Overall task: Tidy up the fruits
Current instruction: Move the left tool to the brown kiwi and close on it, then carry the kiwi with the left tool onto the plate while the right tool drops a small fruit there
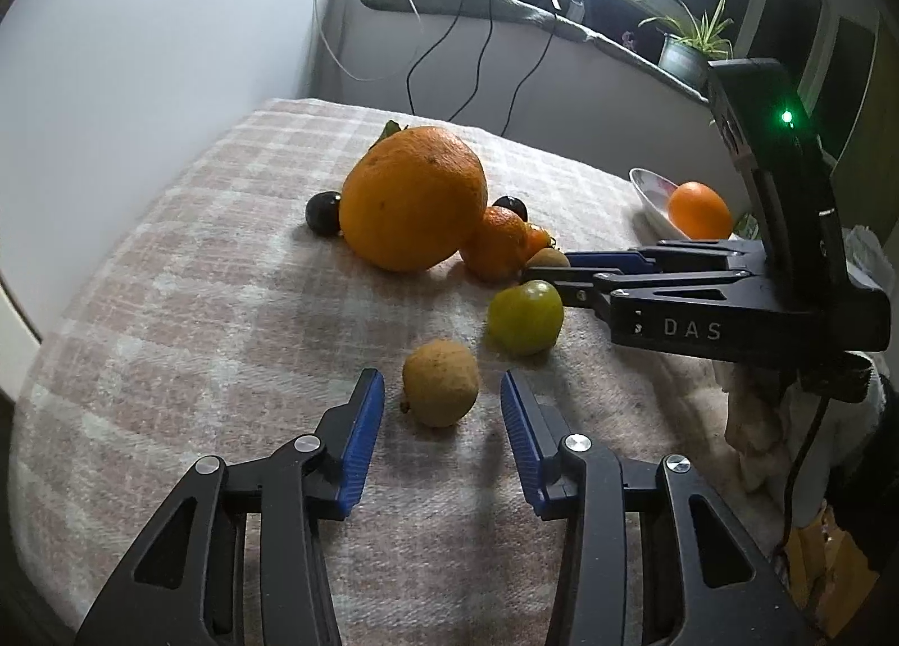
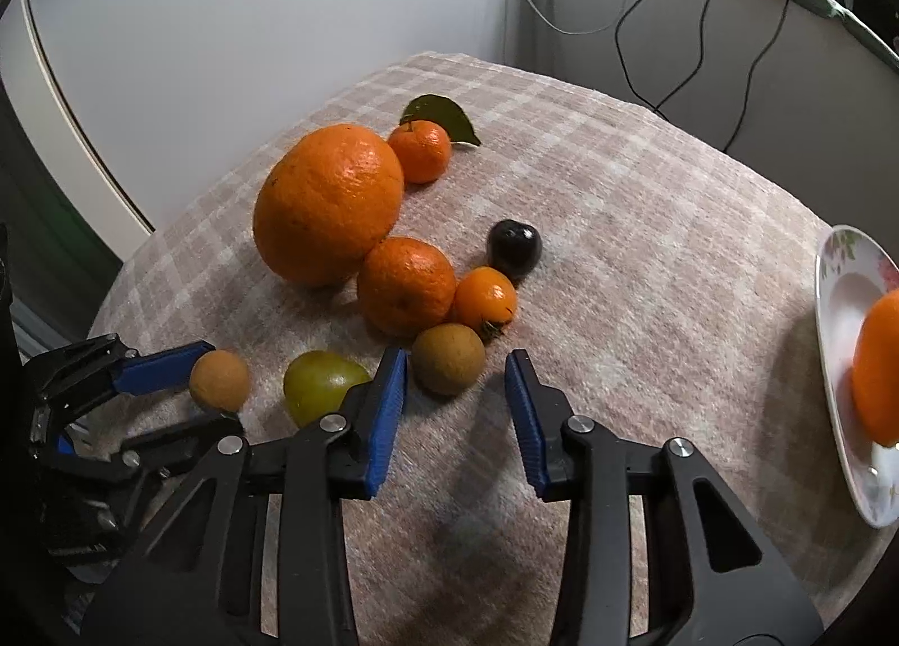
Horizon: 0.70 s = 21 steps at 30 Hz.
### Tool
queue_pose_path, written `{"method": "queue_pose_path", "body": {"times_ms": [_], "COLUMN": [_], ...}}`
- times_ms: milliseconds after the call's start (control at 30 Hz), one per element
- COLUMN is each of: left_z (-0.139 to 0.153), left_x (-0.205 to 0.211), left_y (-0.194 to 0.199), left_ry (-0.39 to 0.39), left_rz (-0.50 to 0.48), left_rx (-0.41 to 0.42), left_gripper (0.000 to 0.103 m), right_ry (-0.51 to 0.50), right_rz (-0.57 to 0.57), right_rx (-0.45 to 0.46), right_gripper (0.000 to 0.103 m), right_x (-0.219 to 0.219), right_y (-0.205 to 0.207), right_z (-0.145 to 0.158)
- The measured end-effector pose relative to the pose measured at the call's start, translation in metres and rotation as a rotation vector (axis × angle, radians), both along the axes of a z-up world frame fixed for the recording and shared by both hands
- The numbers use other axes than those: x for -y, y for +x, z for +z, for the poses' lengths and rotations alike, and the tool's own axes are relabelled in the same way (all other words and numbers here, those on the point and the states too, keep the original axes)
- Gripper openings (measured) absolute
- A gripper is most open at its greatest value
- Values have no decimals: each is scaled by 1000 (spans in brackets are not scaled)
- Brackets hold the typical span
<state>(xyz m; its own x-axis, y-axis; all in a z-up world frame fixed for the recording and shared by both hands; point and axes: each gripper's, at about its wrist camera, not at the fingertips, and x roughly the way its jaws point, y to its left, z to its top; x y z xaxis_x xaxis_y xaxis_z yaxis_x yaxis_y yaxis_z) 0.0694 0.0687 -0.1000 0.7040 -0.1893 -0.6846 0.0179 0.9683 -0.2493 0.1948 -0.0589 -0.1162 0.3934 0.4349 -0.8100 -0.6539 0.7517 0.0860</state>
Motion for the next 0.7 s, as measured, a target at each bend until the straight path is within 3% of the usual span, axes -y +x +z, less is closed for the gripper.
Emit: {"method": "queue_pose_path", "body": {"times_ms": [100, 267, 433, 700], "left_z": [0, -1, -1, 6], "left_x": [0, 2, 6, 2], "left_y": [2, 3, 4, -3], "left_ry": [8, 23, 57, 45], "left_rz": [8, 12, 16, 44], "left_rx": [-3, -2, 4, 11], "left_gripper": [35, 26, 26, 25], "right_ry": [-2, -4, 18, 58], "right_rz": [3, 11, 11, 1], "right_rx": [-1, -7, -24, -28], "right_gripper": [30, 28, 27, 27], "right_x": [-2, -1, 3, 22], "right_y": [1, -1, -1, -8], "right_z": [-1, -1, 1, 9]}}
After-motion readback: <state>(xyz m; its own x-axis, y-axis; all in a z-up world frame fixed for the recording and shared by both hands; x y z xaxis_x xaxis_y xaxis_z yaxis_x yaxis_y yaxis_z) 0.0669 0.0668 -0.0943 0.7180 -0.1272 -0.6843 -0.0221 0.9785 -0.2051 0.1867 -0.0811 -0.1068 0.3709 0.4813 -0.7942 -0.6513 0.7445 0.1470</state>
